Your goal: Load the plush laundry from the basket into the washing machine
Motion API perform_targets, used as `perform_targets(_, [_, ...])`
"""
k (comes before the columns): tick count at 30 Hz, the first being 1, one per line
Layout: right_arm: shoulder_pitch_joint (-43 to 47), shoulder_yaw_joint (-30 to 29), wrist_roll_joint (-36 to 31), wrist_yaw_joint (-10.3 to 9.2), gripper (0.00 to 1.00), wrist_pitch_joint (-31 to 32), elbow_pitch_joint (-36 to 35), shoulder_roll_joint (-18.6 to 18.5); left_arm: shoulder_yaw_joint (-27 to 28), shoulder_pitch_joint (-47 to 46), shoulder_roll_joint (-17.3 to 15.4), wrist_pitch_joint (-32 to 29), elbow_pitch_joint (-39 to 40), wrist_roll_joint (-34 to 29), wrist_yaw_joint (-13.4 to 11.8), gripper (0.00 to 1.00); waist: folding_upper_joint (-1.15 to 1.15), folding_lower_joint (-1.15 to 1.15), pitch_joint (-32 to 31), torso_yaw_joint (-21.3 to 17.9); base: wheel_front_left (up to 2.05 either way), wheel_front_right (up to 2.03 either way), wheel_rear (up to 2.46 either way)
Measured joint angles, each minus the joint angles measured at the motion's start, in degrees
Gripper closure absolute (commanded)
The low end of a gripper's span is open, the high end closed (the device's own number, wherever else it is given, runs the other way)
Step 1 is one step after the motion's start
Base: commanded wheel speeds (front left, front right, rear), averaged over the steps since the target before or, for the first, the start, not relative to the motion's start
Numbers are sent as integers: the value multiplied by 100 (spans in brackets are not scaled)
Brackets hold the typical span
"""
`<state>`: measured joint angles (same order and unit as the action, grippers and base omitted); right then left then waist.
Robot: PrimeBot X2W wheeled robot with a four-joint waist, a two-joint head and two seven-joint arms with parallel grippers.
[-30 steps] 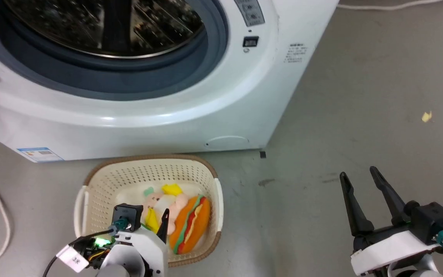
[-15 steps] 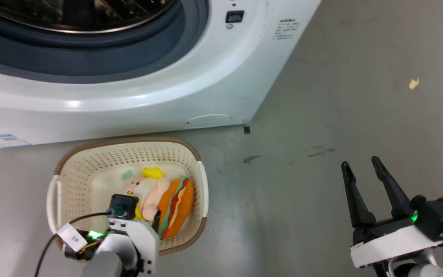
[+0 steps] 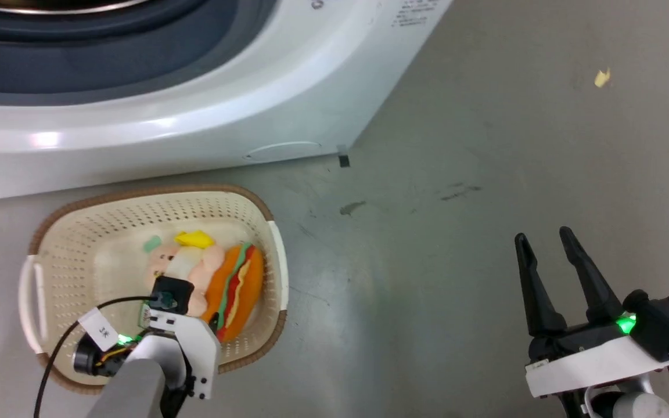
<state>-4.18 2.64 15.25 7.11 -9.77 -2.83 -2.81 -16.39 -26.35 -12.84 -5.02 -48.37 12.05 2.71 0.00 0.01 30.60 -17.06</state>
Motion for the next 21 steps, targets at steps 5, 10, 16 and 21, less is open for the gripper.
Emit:
perform_targets(5, [-81,89,165,0,0,-71,-1,0,-386,-334,-222,10,-336,-159,-27,0,0,0,265,-171,0,0,0])
perform_targets(10, [-119,132,279,0,0,-121,-9,0,-517,-580,-285,1,-568,-134,-44,0,0,0,451,-278,0,0,0])
perform_targets(16, [-168,191,443,0,0,-182,-11,0,-705,-934,-425,-53,-924,-120,-43,0,0,0,731,-441,0,0,0])
perform_targets(21, [-250,248,573,1,0,-253,-23,0,-882,-1213,-550,-155,-1232,-71,-41,0,0,0,968,-580,0,0,0])
